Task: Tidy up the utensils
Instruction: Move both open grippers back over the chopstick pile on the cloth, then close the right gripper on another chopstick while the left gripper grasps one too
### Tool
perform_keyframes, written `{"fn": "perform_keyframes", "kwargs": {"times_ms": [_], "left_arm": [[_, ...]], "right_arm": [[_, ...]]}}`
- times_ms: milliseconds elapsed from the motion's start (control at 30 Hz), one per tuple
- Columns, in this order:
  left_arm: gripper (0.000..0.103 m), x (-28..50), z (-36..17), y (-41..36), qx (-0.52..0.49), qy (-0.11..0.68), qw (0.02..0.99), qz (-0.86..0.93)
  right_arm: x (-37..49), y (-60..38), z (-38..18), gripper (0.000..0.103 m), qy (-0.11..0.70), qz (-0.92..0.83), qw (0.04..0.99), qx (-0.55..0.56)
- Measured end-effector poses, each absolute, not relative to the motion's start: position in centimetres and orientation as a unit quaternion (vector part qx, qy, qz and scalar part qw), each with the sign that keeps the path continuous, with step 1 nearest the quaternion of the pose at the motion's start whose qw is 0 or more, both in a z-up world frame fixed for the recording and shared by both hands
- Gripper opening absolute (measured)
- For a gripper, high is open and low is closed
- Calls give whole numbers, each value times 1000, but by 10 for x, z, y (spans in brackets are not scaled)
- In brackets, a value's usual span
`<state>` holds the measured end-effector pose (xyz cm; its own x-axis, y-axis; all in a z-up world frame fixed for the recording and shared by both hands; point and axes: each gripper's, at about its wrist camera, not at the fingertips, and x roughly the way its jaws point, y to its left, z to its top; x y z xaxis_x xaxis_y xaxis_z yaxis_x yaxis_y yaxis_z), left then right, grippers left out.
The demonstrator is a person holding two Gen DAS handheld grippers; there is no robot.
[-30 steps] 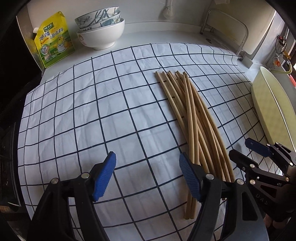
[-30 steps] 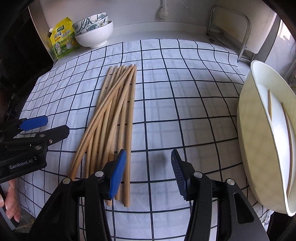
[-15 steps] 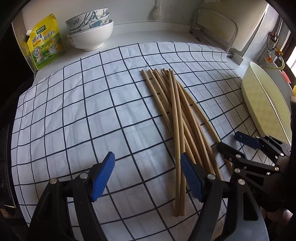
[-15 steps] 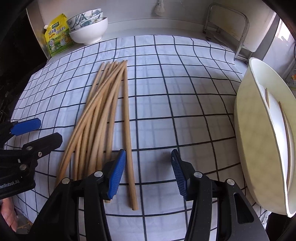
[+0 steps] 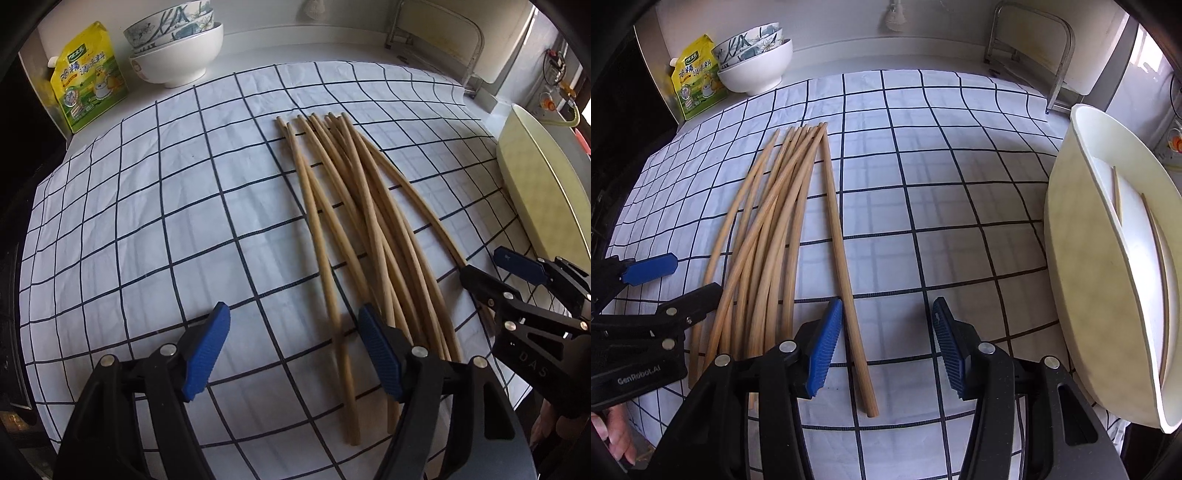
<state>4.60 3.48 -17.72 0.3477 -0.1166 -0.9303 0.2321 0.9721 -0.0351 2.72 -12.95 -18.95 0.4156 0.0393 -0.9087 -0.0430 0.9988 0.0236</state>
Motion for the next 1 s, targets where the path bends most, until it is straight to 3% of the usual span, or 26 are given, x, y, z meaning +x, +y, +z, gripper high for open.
{"fn": "perform_keyframes", "kwargs": {"times_ms": [733,933,1000], "left_arm": [[67,64,-177,49,44,545,834,-67],[46,69,-175,44,47,539,838,-75],[32,70,-174,42,48,537,838,-79]], "right_arm": [[47,-116,-193,49,530,29,847,-27],[52,-106,-194,48,521,37,851,-50],[52,-106,-194,40,520,44,852,-49]]}}
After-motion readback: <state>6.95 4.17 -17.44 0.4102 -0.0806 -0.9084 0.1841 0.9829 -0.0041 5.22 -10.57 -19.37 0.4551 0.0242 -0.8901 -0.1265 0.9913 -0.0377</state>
